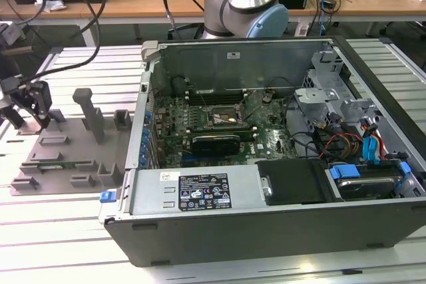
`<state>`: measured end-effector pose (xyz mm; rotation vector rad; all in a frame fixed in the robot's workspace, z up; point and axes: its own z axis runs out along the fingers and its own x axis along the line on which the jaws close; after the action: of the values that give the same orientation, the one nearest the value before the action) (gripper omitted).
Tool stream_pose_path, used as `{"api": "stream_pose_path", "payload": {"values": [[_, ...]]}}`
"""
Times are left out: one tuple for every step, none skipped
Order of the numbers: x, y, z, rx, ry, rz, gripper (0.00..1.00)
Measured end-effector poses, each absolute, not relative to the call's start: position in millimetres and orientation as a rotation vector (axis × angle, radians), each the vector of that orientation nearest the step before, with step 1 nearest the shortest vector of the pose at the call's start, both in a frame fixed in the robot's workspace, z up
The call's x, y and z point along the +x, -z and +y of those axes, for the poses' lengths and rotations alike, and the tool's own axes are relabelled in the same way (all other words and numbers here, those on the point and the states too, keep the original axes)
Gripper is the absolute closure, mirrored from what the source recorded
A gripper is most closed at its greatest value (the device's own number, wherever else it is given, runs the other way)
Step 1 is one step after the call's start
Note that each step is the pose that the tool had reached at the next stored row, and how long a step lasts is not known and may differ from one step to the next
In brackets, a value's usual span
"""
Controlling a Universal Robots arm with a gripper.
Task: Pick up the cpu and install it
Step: 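Pick up the cpu and move it towards the insertion slot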
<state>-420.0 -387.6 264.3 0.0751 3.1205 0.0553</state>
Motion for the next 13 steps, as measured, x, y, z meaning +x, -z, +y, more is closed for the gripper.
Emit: {"api": "stream_pose_path", "payload": {"values": [[-420.0, -266.4, -387.5, 0.075, -0.055, 3.120, 0.46], [-420.0, -270.0, -387.5, 0.075, -0.055, 3.120, 0.46], [-420.0, -272.6, -387.6, 0.075, -0.055, 3.120, 0.46], [-420.0, -275.2, -387.5, 0.075, -0.055, 3.120, 0.46], [-420.0, -278.1, -387.5, 0.075, -0.055, 3.120, 0.46], [-420.0, -280.9, -387.5, 0.075, -0.055, 3.120, 0.46], [-420.1, -285.8, -387.6, 0.075, -0.055, 3.120, 0.46], [-420.1, -288.9, -387.5, 0.075, -0.055, 3.121, 0.46], [-420.0, -291.1, -387.5, 0.075, -0.055, 3.120, 0.46], [-420.0, -294.6, -387.6, 0.075, -0.055, 3.120, 0.46], [-420.0, -297.2, -387.5, 0.075, -0.055, 3.120, 0.46], [-420.1, -302.9, -387.6, 0.075, -0.055, 3.120, 0.46], [-420.0, -306.4, -387.6, 0.075, -0.055, 3.120, 0.46]]}}
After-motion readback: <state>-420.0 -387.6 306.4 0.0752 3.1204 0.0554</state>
